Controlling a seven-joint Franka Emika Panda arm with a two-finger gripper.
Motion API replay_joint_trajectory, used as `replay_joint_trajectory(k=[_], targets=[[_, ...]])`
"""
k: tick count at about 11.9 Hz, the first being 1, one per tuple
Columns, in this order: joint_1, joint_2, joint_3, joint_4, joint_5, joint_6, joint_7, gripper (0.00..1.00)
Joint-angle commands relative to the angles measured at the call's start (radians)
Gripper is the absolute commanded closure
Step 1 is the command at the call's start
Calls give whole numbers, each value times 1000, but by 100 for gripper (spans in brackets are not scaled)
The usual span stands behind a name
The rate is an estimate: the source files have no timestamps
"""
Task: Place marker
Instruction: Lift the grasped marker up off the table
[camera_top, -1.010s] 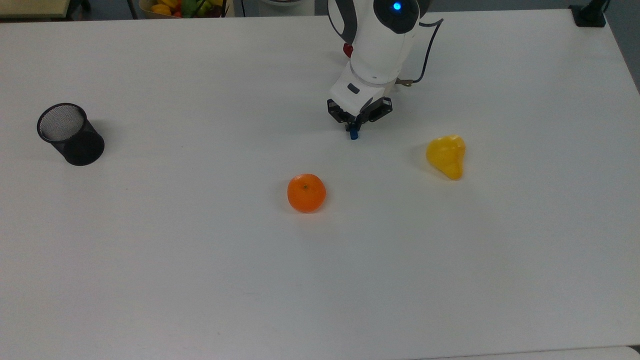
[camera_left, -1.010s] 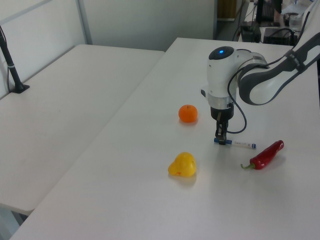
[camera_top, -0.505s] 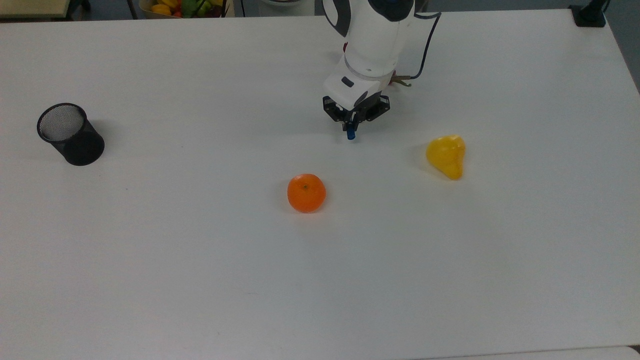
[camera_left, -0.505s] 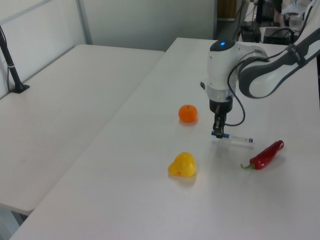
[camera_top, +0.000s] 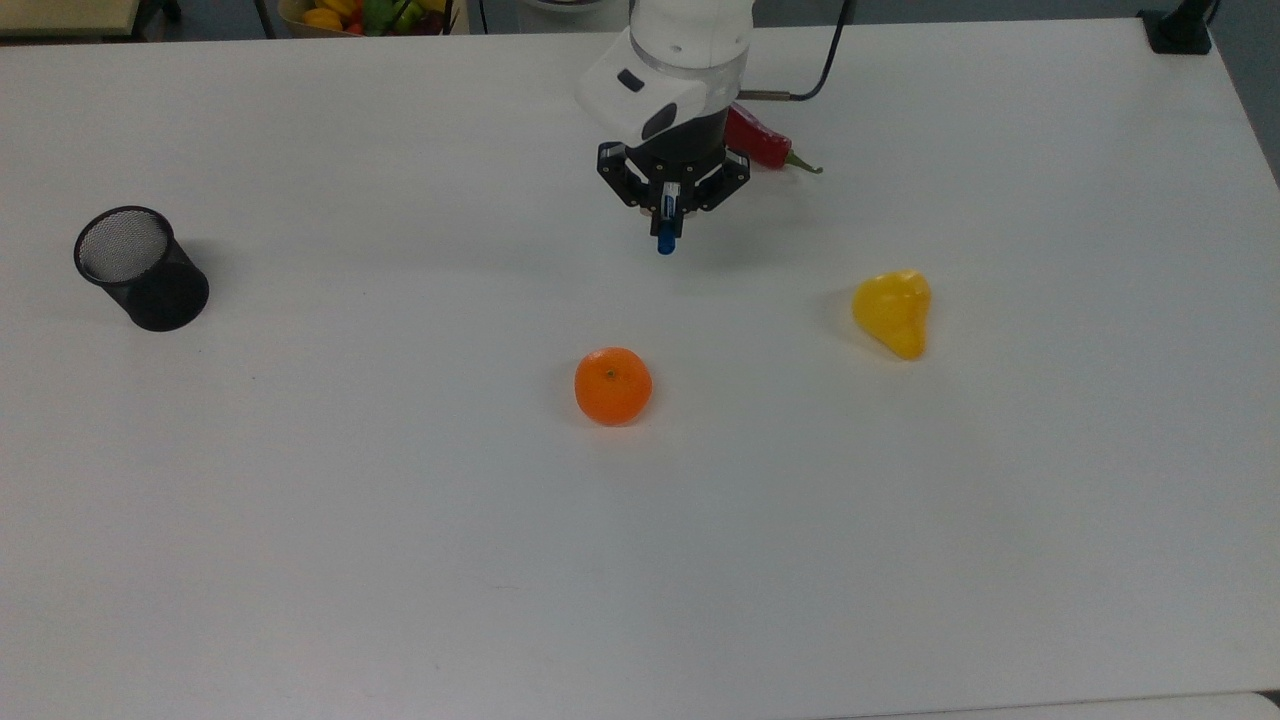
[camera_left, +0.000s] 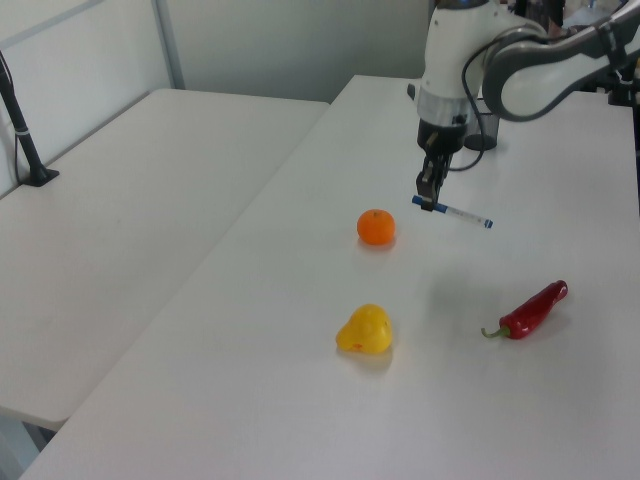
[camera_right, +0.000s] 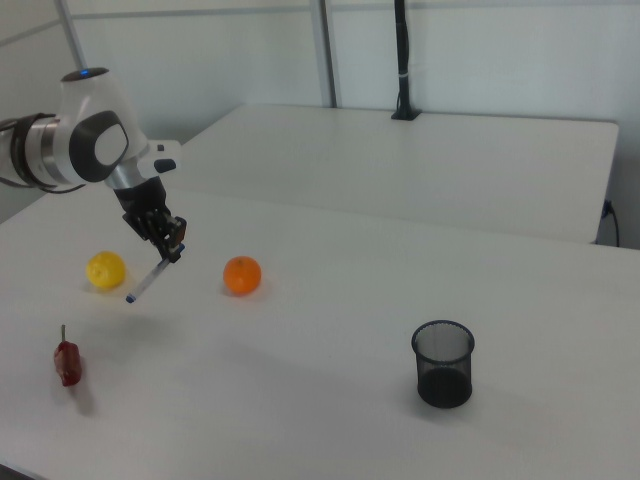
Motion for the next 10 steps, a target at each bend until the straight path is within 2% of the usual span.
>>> replay_joint_trajectory(k=[1,4,7,10], targets=[[-34,-80,-29,62,91,-164,-79,100],[-45,-175,-85,91,136,-295,-166,100],[-52,-226,-134,91,174,-327,-242,100],[-118,-246,-139,93,168,-299,-255,100]])
